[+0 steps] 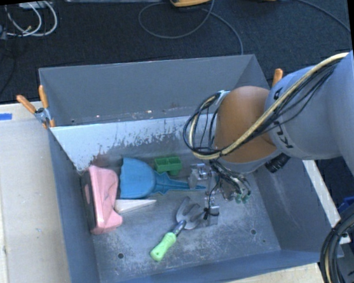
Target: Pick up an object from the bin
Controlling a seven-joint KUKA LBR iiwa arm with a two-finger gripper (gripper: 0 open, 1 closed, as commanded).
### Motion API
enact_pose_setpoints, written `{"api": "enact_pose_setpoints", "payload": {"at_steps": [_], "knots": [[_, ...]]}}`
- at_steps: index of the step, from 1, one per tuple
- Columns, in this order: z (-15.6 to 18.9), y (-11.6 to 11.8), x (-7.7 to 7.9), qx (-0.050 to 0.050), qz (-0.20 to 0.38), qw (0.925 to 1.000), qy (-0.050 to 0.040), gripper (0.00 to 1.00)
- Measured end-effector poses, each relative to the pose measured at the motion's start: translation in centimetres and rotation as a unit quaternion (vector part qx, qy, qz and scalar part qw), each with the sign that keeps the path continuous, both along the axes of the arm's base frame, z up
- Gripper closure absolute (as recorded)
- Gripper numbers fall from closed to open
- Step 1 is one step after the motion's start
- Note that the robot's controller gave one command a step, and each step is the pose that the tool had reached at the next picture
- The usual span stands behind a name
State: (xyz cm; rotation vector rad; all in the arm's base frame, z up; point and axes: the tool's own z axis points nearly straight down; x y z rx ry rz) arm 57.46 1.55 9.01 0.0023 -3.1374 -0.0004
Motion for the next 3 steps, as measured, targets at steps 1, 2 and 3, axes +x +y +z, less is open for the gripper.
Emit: {"api": "enact_pose_setpoints", "payload": {"at_steps": [1,2,3], "knots": [[-0.5,-0.5,-0.1,0.000,-0.003,1.0000,0.0021,0.00],[2.5,-1.3,1.4,0.000,-0.006,1.0000,-0.0008,0.00],[3.7,-1.7,2.1,0.000,-0.008,1.0000,-0.0030,0.00]]}}
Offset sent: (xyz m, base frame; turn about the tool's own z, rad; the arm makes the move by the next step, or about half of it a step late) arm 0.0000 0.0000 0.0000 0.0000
